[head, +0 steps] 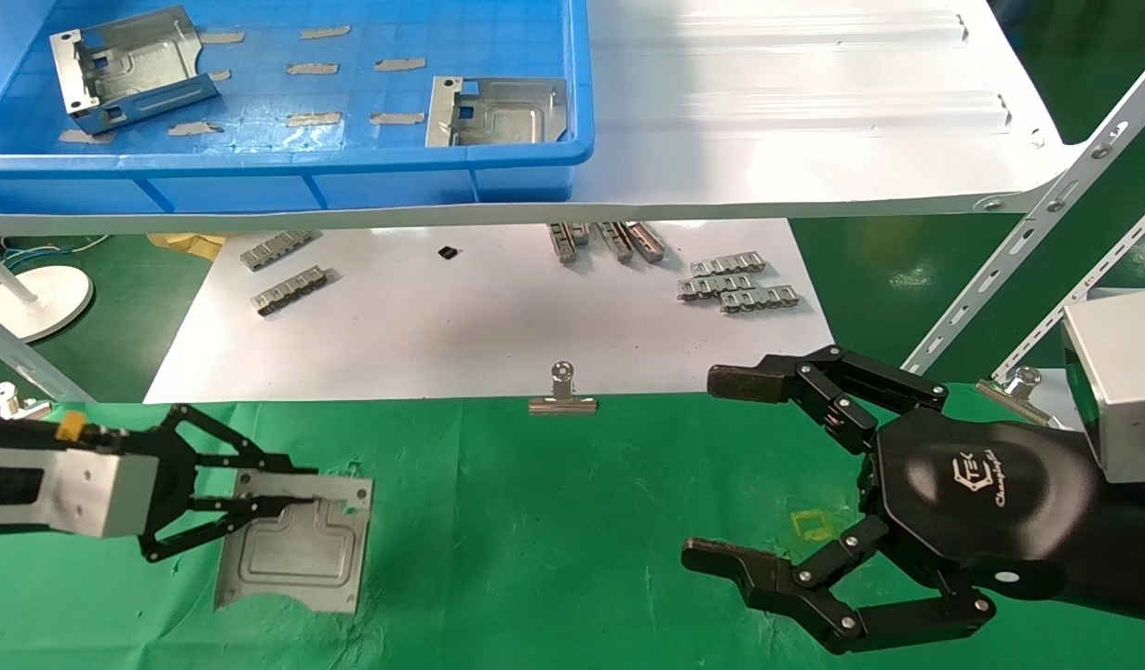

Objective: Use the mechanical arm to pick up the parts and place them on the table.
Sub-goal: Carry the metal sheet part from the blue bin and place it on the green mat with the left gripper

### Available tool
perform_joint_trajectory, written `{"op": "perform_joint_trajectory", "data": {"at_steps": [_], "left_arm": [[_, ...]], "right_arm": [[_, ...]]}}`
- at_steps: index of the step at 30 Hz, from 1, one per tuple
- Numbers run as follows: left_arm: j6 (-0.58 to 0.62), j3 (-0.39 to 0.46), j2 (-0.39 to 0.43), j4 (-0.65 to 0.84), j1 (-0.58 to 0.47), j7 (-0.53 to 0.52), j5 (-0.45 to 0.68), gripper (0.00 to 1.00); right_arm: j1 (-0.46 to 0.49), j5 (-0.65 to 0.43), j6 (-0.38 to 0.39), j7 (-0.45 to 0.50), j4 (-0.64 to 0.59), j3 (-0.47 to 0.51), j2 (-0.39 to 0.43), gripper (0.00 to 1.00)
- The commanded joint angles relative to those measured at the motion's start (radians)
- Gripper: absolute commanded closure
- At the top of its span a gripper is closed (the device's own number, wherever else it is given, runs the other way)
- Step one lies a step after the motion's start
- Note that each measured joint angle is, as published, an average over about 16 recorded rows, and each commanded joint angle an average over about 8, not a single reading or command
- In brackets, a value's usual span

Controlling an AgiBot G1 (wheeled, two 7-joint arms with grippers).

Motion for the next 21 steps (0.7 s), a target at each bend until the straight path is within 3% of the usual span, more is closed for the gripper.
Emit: {"op": "perform_joint_trajectory", "data": {"at_steps": [1, 4, 6, 15, 21], "left_arm": [[0.0, 0.021, 0.01, 0.027, -0.005, 0.034, 0.024, 0.6], [-0.004, 0.035, 0.03, 0.083, -0.011, 0.051, 0.034, 0.22], [-0.005, 0.041, 0.043, 0.118, -0.017, 0.061, 0.037, 0.02], [0.005, 0.06, 0.077, 0.221, -0.061, 0.099, 0.043, 0.0], [0.018, 0.044, 0.075, 0.253, -0.081, 0.066, -0.02, 0.0]], "right_arm": [[0.0, 0.0, 0.0, 0.0, 0.0, 0.0, 0.0, 0.0], [0.0, 0.0, 0.0, 0.0, 0.0, 0.0, 0.0, 0.0], [0.0, 0.0, 0.0, 0.0, 0.0, 0.0, 0.0, 0.0], [0.0, 0.0, 0.0, 0.0, 0.0, 0.0, 0.0, 0.0], [0.0, 0.0, 0.0, 0.0, 0.0, 0.0, 0.0, 0.0]]}}
